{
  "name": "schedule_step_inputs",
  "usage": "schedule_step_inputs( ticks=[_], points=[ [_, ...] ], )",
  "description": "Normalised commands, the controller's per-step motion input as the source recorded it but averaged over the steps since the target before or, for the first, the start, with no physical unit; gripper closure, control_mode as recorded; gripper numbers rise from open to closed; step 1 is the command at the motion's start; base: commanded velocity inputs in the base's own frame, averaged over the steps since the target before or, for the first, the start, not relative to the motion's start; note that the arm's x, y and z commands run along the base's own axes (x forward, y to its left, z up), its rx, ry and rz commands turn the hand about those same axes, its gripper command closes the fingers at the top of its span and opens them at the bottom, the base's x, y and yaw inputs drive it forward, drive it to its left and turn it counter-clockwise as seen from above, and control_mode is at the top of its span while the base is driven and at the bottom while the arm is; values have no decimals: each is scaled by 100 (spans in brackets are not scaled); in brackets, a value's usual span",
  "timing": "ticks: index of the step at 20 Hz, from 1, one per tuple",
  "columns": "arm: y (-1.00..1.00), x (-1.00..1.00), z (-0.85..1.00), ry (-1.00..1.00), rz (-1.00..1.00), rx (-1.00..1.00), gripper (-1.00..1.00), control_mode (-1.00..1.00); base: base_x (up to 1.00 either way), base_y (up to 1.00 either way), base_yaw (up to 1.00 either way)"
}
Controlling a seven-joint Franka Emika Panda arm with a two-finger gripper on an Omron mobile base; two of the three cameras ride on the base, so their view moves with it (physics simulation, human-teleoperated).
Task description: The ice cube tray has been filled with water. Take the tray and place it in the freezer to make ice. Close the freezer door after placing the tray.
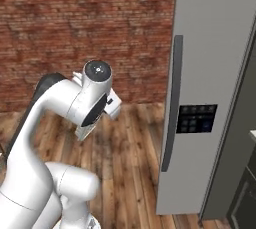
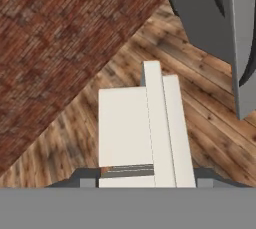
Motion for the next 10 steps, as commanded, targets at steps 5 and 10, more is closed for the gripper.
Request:
schedule_step_inputs(
  ticks=[5,10],
  points=[
    [0,0,0,0,0,0,100,100,100,48,-29],
    [0,0,0,0,0,0,100,100,100,69,-25]
  ],
)
